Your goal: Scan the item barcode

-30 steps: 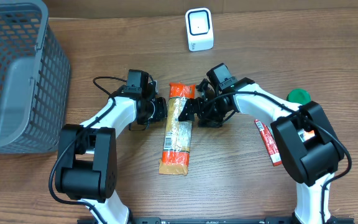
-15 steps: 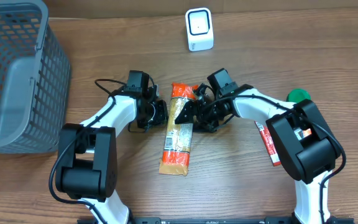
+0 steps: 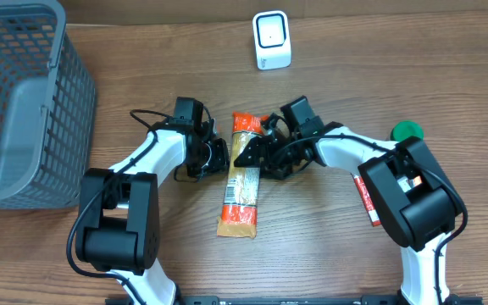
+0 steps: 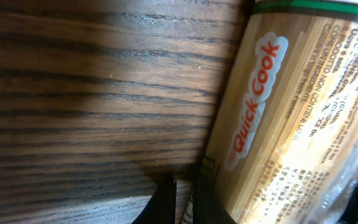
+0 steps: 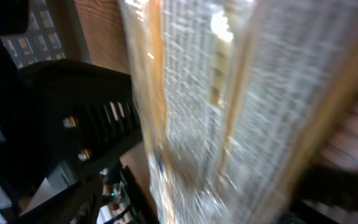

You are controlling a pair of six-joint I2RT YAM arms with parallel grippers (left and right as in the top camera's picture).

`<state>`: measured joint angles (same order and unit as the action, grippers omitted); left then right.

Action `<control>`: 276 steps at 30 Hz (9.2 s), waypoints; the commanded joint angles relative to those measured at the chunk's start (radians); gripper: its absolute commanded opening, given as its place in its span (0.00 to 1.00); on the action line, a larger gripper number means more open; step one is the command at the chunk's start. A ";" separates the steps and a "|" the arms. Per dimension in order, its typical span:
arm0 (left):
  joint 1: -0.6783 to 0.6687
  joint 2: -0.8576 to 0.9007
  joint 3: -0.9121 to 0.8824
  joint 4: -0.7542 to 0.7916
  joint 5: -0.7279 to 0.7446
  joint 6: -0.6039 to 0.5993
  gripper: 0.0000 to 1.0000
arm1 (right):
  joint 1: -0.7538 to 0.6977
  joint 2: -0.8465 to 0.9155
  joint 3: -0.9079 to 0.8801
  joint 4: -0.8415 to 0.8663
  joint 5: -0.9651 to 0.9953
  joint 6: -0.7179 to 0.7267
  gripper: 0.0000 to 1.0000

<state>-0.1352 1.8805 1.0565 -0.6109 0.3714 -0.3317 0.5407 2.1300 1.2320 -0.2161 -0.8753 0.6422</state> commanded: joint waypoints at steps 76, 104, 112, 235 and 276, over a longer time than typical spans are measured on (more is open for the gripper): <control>0.019 -0.348 0.050 -0.124 -0.541 0.058 0.27 | 0.007 -0.090 -0.026 -0.071 0.304 -0.204 0.04; 0.019 -0.396 0.050 -0.066 -0.737 0.059 1.00 | 0.009 -0.483 0.495 -0.769 0.992 -0.885 0.03; 0.018 -0.396 0.050 -0.066 -0.737 0.059 1.00 | 0.009 -0.357 0.921 -0.962 1.171 -1.016 0.03; 0.019 -0.396 0.050 -0.066 -0.737 0.059 1.00 | -0.246 -0.103 0.489 -1.071 0.834 -0.483 0.64; 0.018 -0.396 0.050 -0.066 -0.737 0.059 1.00 | -0.245 -0.103 0.489 -1.070 0.832 -0.482 1.00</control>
<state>-0.1219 1.4765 1.1004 -0.6807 -0.3489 -0.2810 0.2962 2.0541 1.7073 -1.2907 -0.0467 0.1574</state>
